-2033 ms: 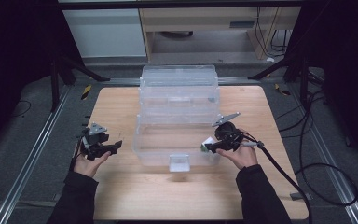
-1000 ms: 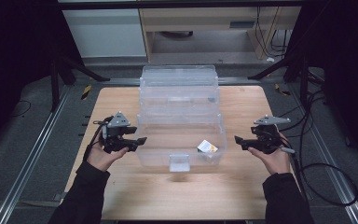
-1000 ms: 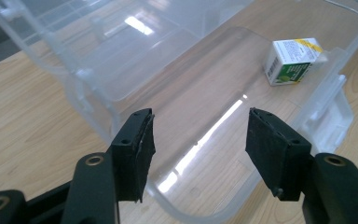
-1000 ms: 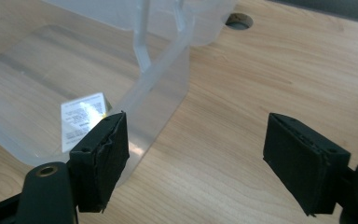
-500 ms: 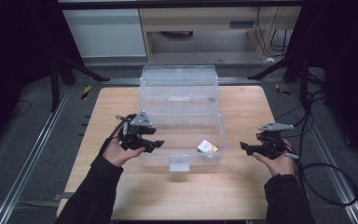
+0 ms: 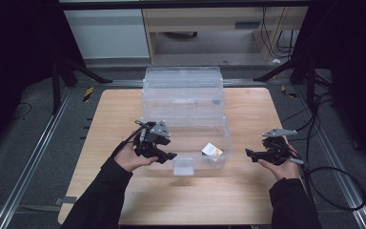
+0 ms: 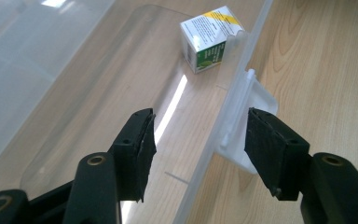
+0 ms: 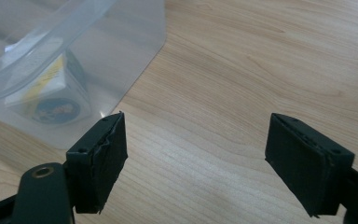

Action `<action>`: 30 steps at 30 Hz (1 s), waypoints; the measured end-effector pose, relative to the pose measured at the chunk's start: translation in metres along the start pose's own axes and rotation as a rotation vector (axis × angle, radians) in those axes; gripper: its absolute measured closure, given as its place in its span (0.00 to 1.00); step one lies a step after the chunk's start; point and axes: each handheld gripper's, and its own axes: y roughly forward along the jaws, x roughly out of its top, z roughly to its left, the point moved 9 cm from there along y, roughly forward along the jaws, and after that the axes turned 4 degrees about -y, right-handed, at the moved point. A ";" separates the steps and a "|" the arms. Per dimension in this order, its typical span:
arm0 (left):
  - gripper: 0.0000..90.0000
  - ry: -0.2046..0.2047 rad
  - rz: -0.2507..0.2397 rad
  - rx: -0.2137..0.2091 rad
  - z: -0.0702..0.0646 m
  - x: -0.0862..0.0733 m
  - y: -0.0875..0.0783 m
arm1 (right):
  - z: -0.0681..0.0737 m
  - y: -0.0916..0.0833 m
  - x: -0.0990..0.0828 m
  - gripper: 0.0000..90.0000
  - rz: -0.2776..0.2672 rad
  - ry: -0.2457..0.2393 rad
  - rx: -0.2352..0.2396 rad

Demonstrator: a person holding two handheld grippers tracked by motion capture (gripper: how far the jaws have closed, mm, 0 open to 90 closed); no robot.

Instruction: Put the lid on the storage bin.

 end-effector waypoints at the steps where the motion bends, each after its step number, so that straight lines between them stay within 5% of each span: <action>1: 0.47 0.003 0.009 -0.012 -0.002 0.000 0.003 | -0.001 0.001 0.000 0.23 0.000 -0.003 -0.002; 19: 0.55 0.078 0.151 -0.081 -0.016 -0.005 0.044 | -0.001 0.004 -0.005 0.23 0.008 -0.016 0.009; 30: 0.72 0.103 0.190 -0.107 -0.015 -0.011 0.054 | -0.001 0.002 0.002 0.26 -0.017 -0.033 0.031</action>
